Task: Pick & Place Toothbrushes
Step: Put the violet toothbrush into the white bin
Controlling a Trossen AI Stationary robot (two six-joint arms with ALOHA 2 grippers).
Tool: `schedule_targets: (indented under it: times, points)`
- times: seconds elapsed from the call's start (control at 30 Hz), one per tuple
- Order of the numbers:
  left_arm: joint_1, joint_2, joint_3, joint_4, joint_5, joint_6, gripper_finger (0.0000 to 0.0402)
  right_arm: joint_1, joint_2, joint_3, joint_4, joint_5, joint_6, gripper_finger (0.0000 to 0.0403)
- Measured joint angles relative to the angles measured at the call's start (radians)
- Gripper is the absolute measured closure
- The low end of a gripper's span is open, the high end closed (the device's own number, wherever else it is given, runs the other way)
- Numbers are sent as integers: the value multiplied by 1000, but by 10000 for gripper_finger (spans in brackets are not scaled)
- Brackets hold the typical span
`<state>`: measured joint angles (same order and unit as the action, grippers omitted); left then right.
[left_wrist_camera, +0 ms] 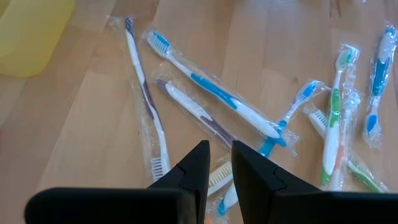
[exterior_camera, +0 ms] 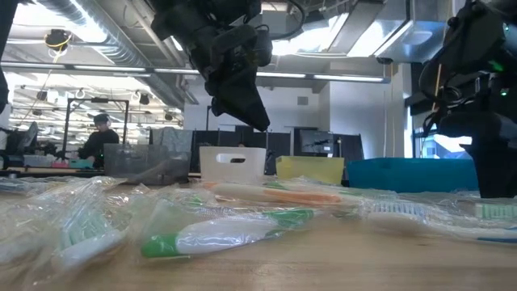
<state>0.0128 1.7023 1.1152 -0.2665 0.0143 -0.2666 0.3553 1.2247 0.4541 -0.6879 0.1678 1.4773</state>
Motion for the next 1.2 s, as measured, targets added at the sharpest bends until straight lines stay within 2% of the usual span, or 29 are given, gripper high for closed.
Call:
schedule_targets:
  times: [0.3, 0.47, 0.6, 0.9, 1.2]
  points:
    - [2, 0, 0, -12, 4, 19, 340, 0, 1, -1, 3, 30, 37, 355]
    - [2, 0, 0, -68, 5, 18, 340, 0, 2, -2, 19, 47, 57, 365]
    - [2, 0, 0, -108, 5, 18, 341, 0, 4, 4, 31, 54, 46, 357]
    - [2, 0, 0, -113, 5, 45, 337, -1, 5, 89, 139, 136, -154, 370]
    - [2, 0, 0, -111, -15, 45, 302, -1, 4, 118, 232, 201, -336, 361]
